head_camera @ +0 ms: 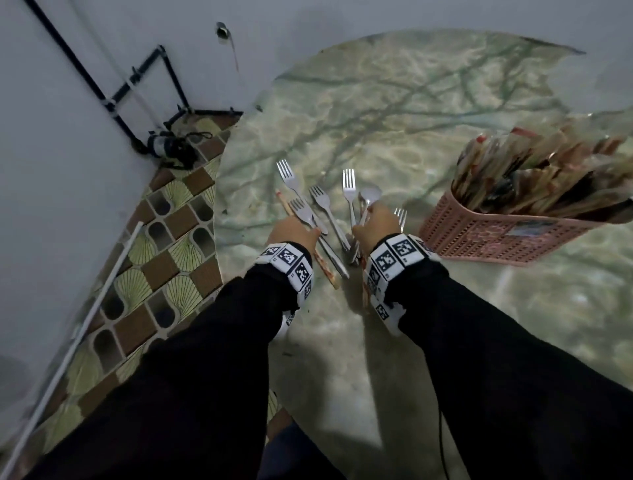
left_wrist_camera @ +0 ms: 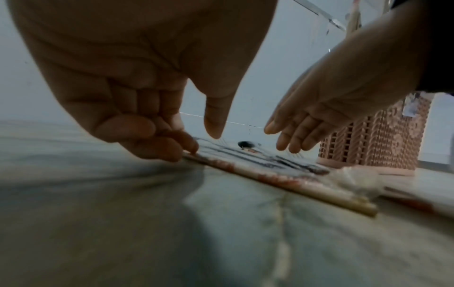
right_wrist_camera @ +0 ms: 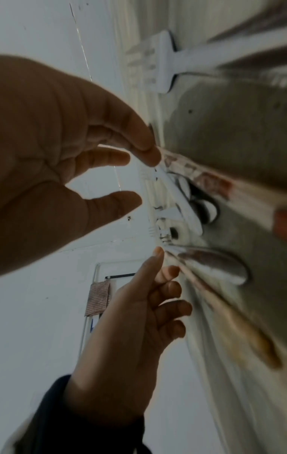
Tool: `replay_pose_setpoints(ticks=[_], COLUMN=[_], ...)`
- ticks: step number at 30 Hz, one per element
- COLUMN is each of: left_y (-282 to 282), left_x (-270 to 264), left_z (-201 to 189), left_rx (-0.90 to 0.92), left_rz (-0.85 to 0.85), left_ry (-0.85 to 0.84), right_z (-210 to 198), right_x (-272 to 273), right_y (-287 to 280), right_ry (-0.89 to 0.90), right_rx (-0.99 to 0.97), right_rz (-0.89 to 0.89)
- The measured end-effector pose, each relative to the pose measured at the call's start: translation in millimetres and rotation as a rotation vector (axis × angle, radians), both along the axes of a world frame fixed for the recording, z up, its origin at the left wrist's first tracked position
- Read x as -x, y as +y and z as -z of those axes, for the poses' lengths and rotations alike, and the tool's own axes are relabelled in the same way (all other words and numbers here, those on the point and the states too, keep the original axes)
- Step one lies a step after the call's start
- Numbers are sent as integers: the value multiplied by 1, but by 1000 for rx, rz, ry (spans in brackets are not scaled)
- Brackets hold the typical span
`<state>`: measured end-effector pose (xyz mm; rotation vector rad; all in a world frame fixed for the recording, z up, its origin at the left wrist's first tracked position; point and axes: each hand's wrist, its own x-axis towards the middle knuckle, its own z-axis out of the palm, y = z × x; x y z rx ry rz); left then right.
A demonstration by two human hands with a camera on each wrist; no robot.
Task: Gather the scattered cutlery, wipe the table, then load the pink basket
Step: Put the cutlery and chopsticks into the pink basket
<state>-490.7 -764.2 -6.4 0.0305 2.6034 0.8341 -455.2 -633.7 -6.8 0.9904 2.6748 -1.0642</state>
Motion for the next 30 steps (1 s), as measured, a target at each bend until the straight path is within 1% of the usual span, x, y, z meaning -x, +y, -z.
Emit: replay_pose_setpoints(ticks=[4,10,12,13,16,18,19,21,23,26,30], left_y=[-1,0,0,1,3,5,7,10,11,11,13], left_x=[5,10,12,14,16,18,18,17,18,20,25], left_z=[8,13,14,14,13,12,11,9,7,7,5], left_rx=[-7,-34,-29,-21,-2,-14,-15,-14,-17,-60,-201], left_rz=[6,51,69,83,104,90,84,75,81,60,-14], left_ry=[-13,-43,-48,-45,-21,-16,-14,-23,-45,-86,-58], right_z=[10,18,16,16,12,13,13,14,11,8,3], right_x=[8,11,9,8,5,9,12,19,22,23,24], right_y=[3,10,11,10,-1,-10,-13,-15,-14,-8,6], right_ry=[-26,23,27,31,41,-27,-74,-136,-166,-142,76], right_rx=[-33,4,-16,-70,-336,-483,-526,-567,-482,-183,125], right_rz=[-9,15,-11,-49,-235,-367,-410,-440,-420,-307,-130])
